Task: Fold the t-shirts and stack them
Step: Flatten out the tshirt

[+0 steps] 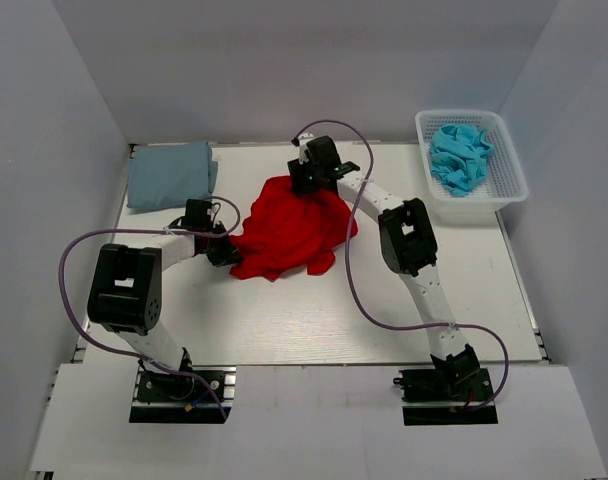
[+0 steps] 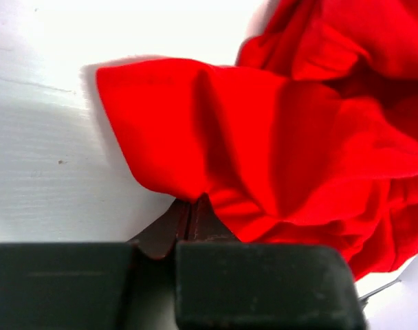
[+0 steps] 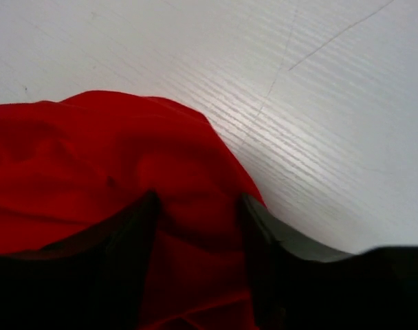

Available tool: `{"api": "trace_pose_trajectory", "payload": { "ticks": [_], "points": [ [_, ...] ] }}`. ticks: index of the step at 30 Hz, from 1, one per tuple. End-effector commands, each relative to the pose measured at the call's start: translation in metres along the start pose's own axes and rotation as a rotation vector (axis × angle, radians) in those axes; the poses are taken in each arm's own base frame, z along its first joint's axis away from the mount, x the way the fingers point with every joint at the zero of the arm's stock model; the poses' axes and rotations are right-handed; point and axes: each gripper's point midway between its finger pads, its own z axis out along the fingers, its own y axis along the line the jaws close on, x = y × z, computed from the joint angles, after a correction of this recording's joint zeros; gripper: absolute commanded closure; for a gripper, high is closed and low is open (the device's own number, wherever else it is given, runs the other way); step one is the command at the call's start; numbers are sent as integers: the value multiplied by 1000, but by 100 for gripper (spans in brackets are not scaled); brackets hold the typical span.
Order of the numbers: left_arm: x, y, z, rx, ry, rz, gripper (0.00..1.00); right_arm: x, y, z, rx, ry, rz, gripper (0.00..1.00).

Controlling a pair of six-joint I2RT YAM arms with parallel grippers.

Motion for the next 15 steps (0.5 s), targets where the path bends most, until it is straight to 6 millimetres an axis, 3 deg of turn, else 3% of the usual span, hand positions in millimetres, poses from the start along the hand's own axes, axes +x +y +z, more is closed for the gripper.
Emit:
{"api": "trace_pose_trajectory", "payload": {
  "ticks": [1, 4, 5, 6, 7, 8, 9, 10, 11, 12, 13, 14, 15],
  "points": [
    [0, 2, -3, -34, 6, 23, 100, 9, 10, 13, -44, -3, 1, 46],
    [-11, -11, -16, -6, -32, 35, 100, 4, 11, 14, -50, -18, 33, 75],
    [-15, -15, -21, 0, -41, 38, 100, -1, 15, 12, -60, -30, 32, 100],
    [-16, -18, -24, 8, -51, 41, 100, -3, 14, 9, -46, -32, 46, 100],
    [-23, -23, -33, 16, -81, 48, 100, -33, 19, -8, -49, -104, 32, 100],
    [-29, -25, -39, 4, -111, 51, 100, -21, 17, -10, -38, -84, 28, 100],
    [-39, -32, -48, 12, -146, 58, 100, -27, 10, -17, 10, -107, 23, 100],
    [-45, -36, -57, 13, -174, 62, 100, -84, 17, -59, 16, -249, 6, 100],
    [-55, -44, -74, 26, -232, 72, 100, -85, 8, -66, 65, -274, 11, 100],
    [-63, -53, -87, 46, -276, 81, 100, -98, 9, -91, 84, -308, 12, 100],
    [-69, -55, -98, 43, -315, 83, 100, -133, 6, -124, 119, -417, 25, 100],
    [-75, -62, -112, 61, -356, 90, 100, -146, 4, -152, 152, -458, 37, 100],
    [-80, -72, -136, 99, -422, 101, 100, -144, -1, -162, 175, -469, 50, 100]
  ]
}}
